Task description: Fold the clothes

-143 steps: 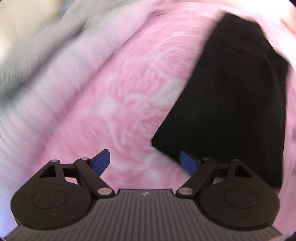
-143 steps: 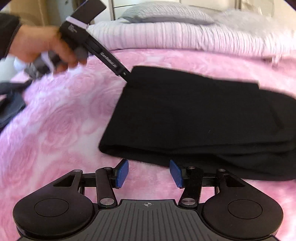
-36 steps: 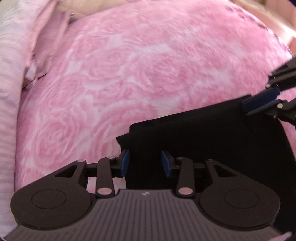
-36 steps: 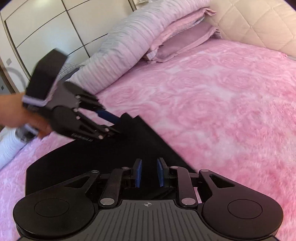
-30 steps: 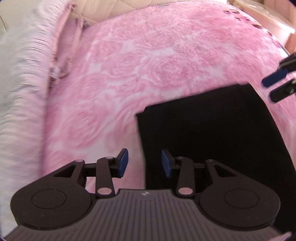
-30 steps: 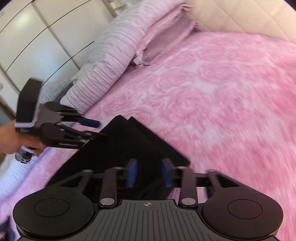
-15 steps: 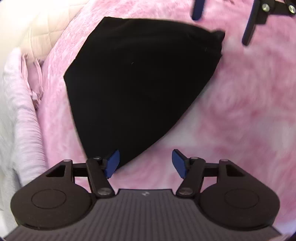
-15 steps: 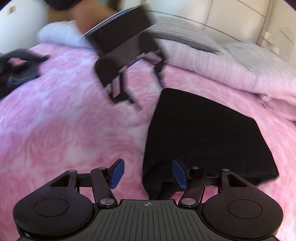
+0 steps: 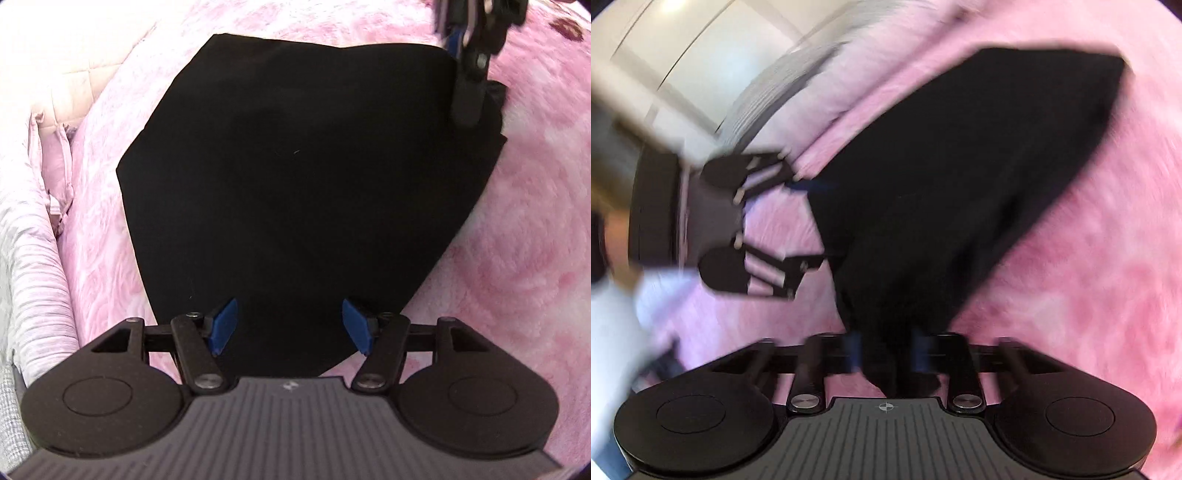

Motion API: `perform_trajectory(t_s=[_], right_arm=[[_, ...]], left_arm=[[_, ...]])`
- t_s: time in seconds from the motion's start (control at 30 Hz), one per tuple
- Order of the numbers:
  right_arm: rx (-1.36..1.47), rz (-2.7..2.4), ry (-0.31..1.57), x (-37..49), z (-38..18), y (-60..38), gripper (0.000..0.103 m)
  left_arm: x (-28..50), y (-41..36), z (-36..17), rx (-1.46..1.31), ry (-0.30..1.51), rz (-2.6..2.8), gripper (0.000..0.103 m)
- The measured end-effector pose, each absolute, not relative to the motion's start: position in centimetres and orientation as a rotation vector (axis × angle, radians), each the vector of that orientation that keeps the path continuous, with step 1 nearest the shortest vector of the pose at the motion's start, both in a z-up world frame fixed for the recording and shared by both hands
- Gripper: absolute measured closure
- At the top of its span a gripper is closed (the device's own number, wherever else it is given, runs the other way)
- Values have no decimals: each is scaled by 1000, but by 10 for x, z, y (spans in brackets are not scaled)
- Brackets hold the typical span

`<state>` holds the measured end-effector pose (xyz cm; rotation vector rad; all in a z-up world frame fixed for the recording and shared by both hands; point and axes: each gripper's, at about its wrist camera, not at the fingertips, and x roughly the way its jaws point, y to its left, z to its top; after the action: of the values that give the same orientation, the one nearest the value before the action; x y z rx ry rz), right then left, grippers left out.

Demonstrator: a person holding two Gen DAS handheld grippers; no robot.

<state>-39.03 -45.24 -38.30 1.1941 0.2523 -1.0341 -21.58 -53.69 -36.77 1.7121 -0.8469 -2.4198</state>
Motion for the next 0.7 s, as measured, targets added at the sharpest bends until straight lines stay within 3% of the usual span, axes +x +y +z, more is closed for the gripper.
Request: perform_trajectory(t_s=[0.13, 0.3, 0.33, 0.4, 0.43, 0.47, 0.57, 0.7], right_arm=[[1285, -994, 267, -414, -379, -433, 103], [1161, -1041, 441, -420, -352, -406, 99], [1098, -1044, 486, -415, -342, -404, 92], [1004, -1046, 537, -399, -330, -404, 61], [983, -1053, 535, -393, -329, -404, 38], [963, -1059, 534, -387, -327, -405, 32], [1088, -1076, 425, -388, -337, -415, 31], [1232, -1129, 280, -393, -362, -432, 31]], left_arm=[[-211, -539, -370, 1753, -895, -2395, 43], [-190, -534, -376, 1780, -1134, -2346, 43], [-185, -532, -378, 1777, -1212, -2326, 43], [-175, -528, -386, 1778, -1373, -2274, 43], [-171, -527, -390, 1771, -1441, -2252, 43], [-168, -526, -394, 1757, -1492, -2240, 43], [-163, -528, -408, 1736, -1602, -2208, 43], [-161, -541, -424, 1643, -1716, -2159, 35]])
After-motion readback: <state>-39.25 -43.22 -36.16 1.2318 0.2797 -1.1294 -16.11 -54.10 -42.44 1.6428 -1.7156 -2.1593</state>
